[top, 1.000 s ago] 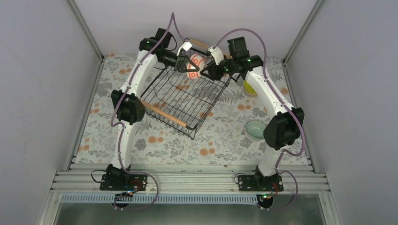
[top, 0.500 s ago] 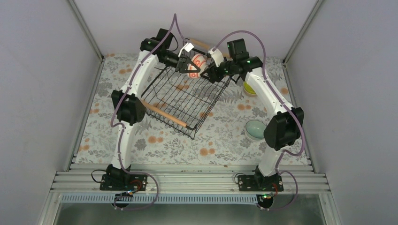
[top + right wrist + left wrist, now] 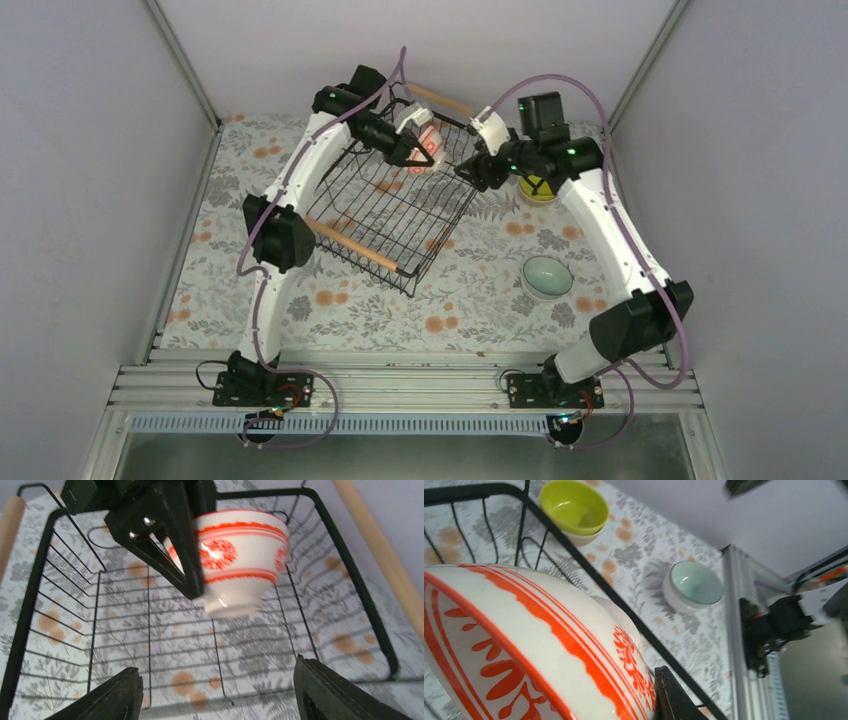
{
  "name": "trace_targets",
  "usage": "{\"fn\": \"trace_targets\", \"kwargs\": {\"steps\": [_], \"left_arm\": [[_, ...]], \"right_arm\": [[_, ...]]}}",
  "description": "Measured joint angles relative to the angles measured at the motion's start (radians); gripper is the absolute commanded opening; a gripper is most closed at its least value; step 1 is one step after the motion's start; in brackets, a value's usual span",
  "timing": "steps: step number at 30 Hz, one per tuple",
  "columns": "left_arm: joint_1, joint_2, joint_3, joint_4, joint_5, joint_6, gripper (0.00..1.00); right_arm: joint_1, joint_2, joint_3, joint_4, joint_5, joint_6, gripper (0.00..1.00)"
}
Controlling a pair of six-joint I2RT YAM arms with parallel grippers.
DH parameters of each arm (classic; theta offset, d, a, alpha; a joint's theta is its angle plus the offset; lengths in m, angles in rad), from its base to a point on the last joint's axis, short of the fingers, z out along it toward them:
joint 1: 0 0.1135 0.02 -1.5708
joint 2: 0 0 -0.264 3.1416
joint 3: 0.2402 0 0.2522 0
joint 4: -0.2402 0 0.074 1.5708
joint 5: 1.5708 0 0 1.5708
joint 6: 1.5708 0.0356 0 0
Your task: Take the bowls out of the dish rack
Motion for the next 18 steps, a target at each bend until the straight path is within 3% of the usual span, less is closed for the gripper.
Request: {"fn": "trace_targets", "kwargs": {"steps": [10,18], "left_arm": [[-0.133,-0.08,-0.016,0.009,-0.466,0.062,0.02],[-0.419,-0.217,-0.205,0.113,-1.024,0.129,0.02]], "right_arm": [[-0.142,-0.058,0.019,-0.121,0.106,-0.026,0.75],[-0.235,0.058,0.193,-0.226,0.127,-0.007,0.74]]}}
